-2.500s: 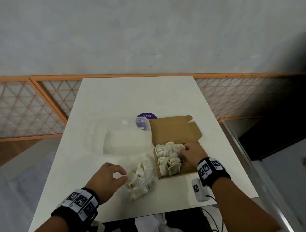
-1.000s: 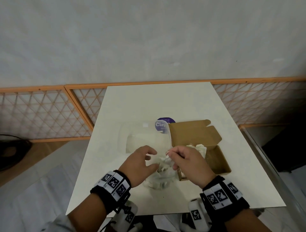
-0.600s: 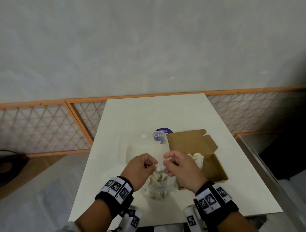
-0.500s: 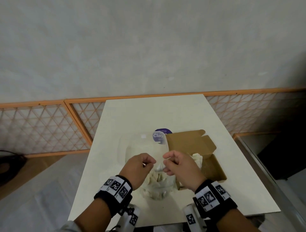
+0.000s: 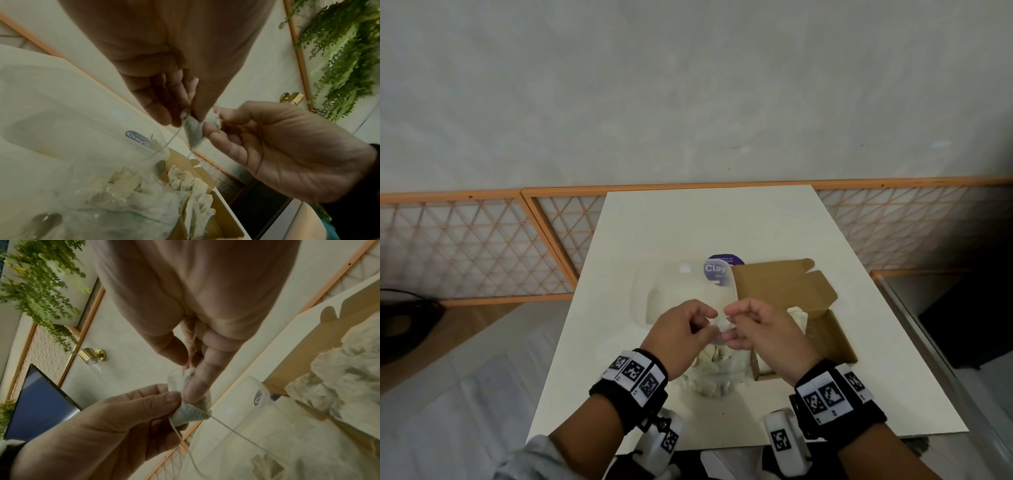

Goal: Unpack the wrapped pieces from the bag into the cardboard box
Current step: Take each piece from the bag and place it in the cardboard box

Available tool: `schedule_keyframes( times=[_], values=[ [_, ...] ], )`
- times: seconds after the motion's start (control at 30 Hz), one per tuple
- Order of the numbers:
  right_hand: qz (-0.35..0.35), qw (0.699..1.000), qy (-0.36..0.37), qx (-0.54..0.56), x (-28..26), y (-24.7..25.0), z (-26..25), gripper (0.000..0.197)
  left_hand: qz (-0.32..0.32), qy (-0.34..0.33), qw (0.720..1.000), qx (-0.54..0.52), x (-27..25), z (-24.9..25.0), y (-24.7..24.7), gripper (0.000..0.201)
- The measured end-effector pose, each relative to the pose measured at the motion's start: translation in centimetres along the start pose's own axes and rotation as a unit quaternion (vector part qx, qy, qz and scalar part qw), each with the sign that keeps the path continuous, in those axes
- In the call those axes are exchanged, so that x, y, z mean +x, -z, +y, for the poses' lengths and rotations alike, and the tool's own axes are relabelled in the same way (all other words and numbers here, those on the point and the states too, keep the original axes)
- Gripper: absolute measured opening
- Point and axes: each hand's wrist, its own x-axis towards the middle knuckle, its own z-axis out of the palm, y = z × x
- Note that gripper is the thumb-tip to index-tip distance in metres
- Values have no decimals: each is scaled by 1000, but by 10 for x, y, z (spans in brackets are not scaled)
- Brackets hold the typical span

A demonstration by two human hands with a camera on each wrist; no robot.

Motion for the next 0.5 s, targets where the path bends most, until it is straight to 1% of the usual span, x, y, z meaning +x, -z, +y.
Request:
schedule_keyframes(
  times=[0.07,0.13,0.17,0.27,0.5],
  values=[
    [-13,1000,0,-16,2,1,4,22,10,7,1000,3,2,-3,1,7],
    [-19,998,9,-54,4,3,11,30,17,19,1000,-6,1,-4,2,10],
    [-18,997,13,-73,5,4,14,31,21,26,999,-16,1,-4,3,10],
    [-10,995,22,-97,7,6,17,26,24,41,998,-39,2,-3,6,9],
    [22,981,31,-188,9,14,16,16,59,38,997,-16,7,-2,13,10]
  ],
)
